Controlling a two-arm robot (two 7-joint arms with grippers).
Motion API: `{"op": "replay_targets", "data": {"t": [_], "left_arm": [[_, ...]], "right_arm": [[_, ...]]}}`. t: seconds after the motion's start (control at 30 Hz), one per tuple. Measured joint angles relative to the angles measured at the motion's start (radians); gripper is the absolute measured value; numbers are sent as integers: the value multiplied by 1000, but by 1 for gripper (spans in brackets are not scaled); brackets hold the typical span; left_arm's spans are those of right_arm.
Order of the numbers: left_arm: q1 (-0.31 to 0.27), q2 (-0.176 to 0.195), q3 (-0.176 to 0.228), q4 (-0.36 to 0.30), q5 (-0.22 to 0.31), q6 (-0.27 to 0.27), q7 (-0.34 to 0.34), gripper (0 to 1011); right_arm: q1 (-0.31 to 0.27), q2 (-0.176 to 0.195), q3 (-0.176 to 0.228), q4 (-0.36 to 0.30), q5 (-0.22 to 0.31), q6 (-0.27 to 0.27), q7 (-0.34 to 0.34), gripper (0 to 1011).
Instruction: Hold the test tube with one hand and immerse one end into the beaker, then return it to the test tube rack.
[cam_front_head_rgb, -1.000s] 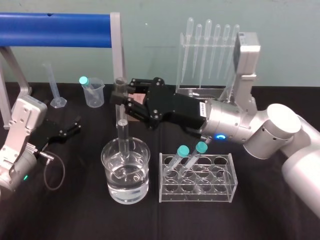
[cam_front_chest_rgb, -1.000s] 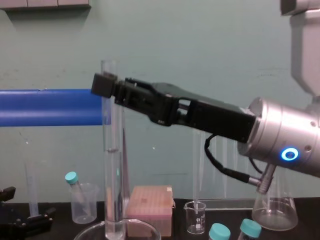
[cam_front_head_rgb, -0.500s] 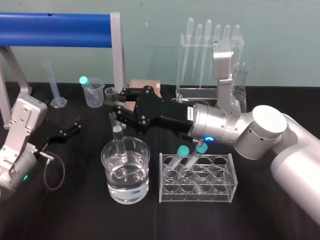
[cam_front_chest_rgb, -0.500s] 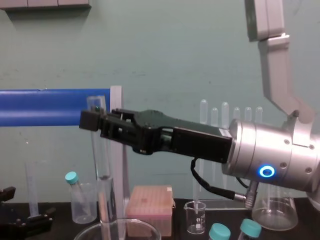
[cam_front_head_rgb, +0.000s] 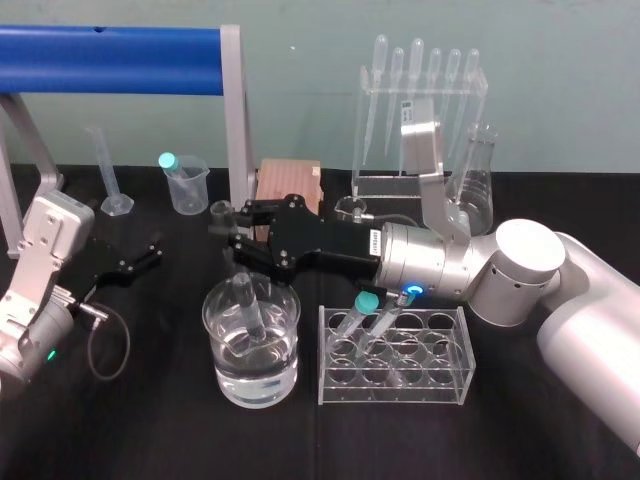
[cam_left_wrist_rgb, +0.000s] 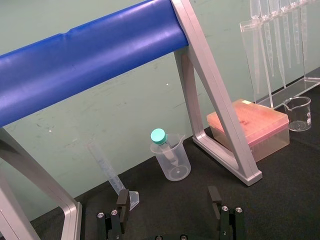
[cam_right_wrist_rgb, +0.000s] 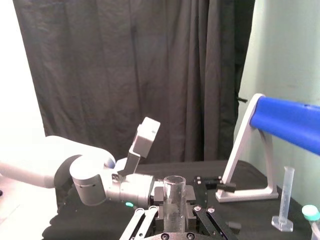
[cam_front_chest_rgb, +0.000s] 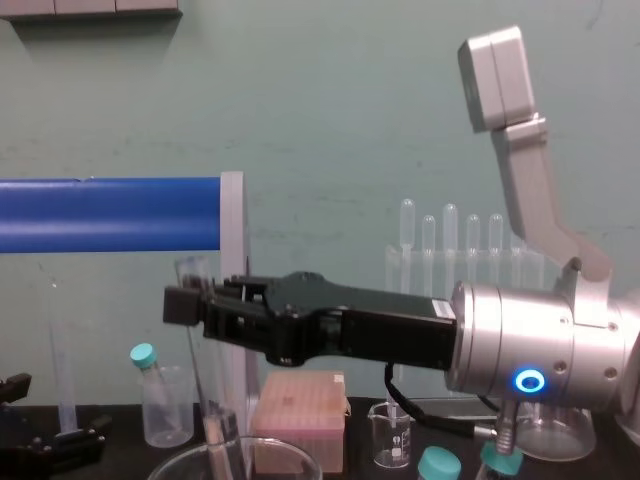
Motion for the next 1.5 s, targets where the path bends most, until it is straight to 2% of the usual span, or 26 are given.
{"op": "replay_targets", "data": {"t": [0.37, 1.5], "left_arm": [[0, 0, 0, 0, 0, 0, 0, 1000], [0, 0, 0, 0, 0, 0, 0, 1000]], "right_arm": [[3, -7, -6, 31, -6, 21, 10, 242], [3, -7, -4, 31, -4, 22, 13, 242]]}}
